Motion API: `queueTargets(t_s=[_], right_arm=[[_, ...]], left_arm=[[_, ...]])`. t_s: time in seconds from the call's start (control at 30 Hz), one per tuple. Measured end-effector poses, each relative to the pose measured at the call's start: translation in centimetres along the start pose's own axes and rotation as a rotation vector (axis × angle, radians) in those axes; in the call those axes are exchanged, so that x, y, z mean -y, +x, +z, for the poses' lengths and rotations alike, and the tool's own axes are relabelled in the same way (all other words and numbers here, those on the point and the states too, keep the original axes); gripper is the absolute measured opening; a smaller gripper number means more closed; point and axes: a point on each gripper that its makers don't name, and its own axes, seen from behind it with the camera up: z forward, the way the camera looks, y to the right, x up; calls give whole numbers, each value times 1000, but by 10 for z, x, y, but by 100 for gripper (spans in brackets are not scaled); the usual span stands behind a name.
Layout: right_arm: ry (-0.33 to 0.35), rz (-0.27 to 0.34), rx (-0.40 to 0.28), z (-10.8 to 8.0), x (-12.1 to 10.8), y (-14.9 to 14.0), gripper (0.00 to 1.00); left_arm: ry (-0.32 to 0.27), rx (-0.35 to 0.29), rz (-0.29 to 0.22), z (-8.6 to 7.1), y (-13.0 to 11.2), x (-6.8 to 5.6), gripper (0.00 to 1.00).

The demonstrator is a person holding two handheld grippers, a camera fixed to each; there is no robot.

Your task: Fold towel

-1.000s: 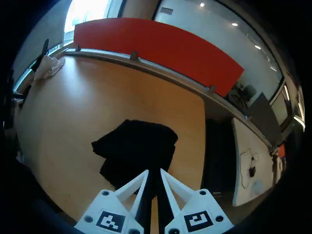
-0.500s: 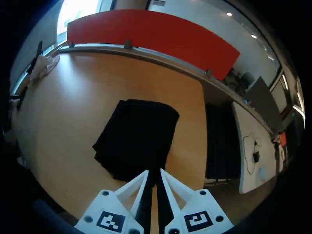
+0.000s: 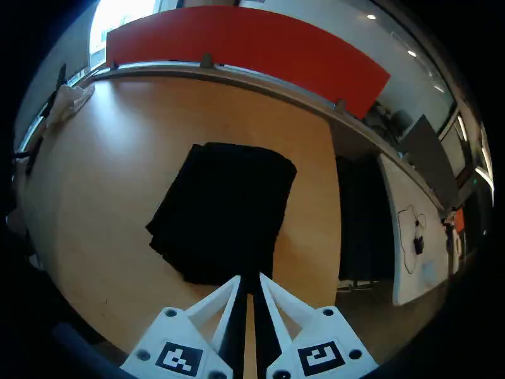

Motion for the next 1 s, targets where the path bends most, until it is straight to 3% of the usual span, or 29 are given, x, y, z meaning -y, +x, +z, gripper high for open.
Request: queueTargets(t_s=[1.0], right_arm=[[-41, 34, 32, 14, -6, -7, 7]], left_arm=[[10, 4, -5, -2, -1, 7, 94]])
